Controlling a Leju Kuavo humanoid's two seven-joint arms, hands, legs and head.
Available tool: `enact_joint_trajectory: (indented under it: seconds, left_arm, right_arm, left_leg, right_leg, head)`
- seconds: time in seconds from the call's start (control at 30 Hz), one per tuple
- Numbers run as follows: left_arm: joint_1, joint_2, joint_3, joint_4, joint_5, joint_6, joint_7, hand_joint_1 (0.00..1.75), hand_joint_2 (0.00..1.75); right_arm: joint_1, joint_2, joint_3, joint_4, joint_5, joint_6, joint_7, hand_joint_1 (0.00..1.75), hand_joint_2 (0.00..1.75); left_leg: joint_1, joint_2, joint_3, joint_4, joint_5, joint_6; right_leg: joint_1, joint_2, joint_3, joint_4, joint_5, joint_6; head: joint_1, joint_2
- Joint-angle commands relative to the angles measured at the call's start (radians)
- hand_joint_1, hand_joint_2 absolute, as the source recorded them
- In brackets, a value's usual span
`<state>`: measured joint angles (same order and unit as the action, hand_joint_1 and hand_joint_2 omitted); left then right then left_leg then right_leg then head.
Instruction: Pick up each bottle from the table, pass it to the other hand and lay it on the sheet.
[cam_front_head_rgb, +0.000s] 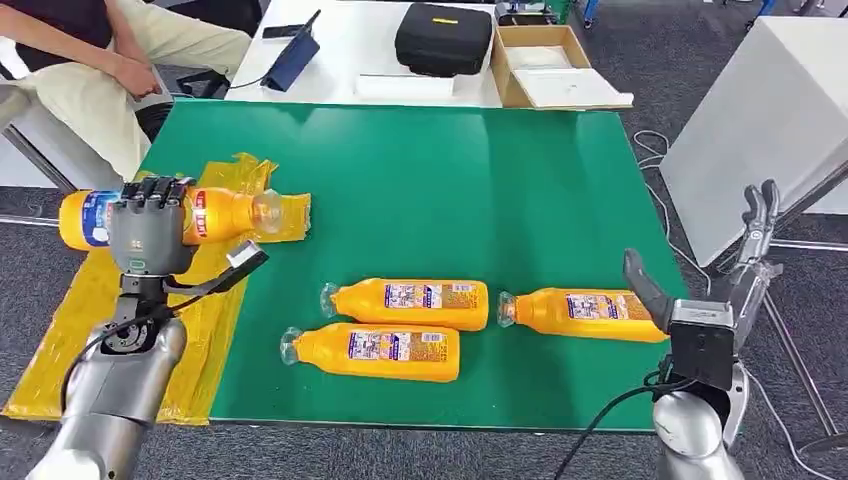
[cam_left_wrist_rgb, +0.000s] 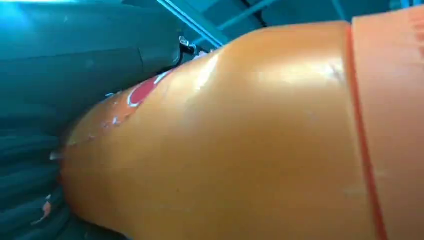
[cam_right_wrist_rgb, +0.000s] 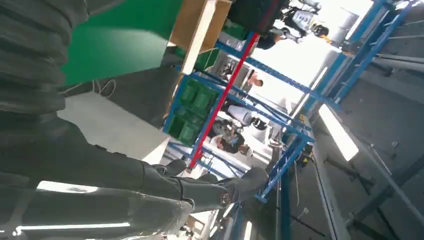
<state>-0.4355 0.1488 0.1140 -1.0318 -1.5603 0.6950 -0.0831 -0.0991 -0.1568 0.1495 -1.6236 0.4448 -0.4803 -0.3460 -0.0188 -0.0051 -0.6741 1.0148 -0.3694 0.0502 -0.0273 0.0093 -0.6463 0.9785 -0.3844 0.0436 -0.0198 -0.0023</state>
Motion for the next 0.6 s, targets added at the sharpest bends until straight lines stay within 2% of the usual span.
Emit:
enact_joint_trajectory:
  seconds: [0.03, 0.1, 0.13, 0.3, 0.33, 0.4, 0.47, 0.6]
  left_arm:
    - [-0.034, 0.093, -0.113, 0.199, -0.011, 0.003, 0.068, 1.75, 1.75]
    - [-0.037, 0.105, -0.148, 0.243, -0.010, 0.003, 0.100, 1.75, 1.75]
    - [-0.037, 0.105, -0.148, 0.243, -0.010, 0.003, 0.100, 1.75, 1.75]
    - [-0.051, 0.100, -0.127, 0.317, 0.005, 0.003, 0.099, 1.75, 1.75]
    - [-0.055, 0.102, -0.127, 0.339, 0.008, 0.003, 0.097, 1.75, 1.75]
    - [-0.062, 0.093, -0.119, 0.370, 0.017, 0.003, 0.089, 1.75, 1.75]
    - [-0.057, 0.085, -0.115, 0.373, 0.018, 0.003, 0.091, 1.75, 1.75]
    - [-0.048, 0.070, -0.092, 0.384, 0.018, 0.003, 0.087, 1.75, 1.75]
  right_arm:
    - [0.023, -0.026, -0.019, 0.032, 0.010, 0.009, 0.019, 0.00, 1.75]
    - [0.025, -0.031, -0.017, 0.031, 0.013, 0.011, 0.022, 0.00, 1.75]
    - [0.025, -0.031, -0.017, 0.031, 0.013, 0.011, 0.022, 0.00, 1.75]
    - [0.039, -0.046, -0.016, 0.030, 0.029, 0.029, 0.029, 0.00, 1.75]
    - [0.043, -0.049, -0.015, 0.028, 0.030, 0.029, 0.030, 0.00, 1.75]
    - [0.043, -0.055, -0.015, 0.029, 0.032, 0.028, 0.037, 0.00, 1.75]
    - [0.040, -0.055, -0.013, 0.032, 0.033, 0.029, 0.040, 0.00, 1.75]
    - [0.030, -0.061, -0.002, 0.048, 0.035, 0.030, 0.045, 0.00, 1.75]
  left_leg:
    - [0.002, 0.000, 0.010, -0.001, -0.004, -0.006]
    - [0.000, -0.001, 0.005, -0.001, -0.001, -0.003]
    - [0.001, 0.000, 0.008, -0.002, -0.003, -0.004]
    - [0.000, -0.001, 0.004, -0.001, -0.001, -0.003]
    - [0.001, -0.001, 0.008, -0.001, -0.003, -0.005]
    - [0.001, -0.001, 0.004, -0.001, -0.001, -0.003]
    - [0.002, -0.002, 0.010, -0.001, -0.003, -0.006]
    - [0.001, 0.000, 0.007, -0.001, -0.002, -0.004]
  right_leg:
    - [0.002, -0.002, 0.011, -0.002, -0.003, -0.005]
    - [0.000, -0.001, 0.005, -0.001, -0.001, -0.002]
    - [0.001, -0.002, 0.008, -0.002, -0.002, -0.003]
    - [0.000, -0.002, 0.005, -0.001, -0.001, -0.002]
    - [0.001, -0.002, 0.009, -0.002, -0.003, -0.003]
    - [0.001, -0.002, 0.005, -0.001, -0.001, -0.002]
    - [0.002, -0.003, 0.011, -0.002, -0.003, -0.004]
    - [0.001, -0.002, 0.007, -0.002, -0.002, -0.003]
  head:
    - [0.000, 0.000]
    - [0.000, 0.000]
    - [0.000, 0.000]
    - [0.000, 0.000]
    - [0.001, 0.000]
    - [0.000, 0.000]
    - [0.001, 0.000]
    - [0.000, 0.000]
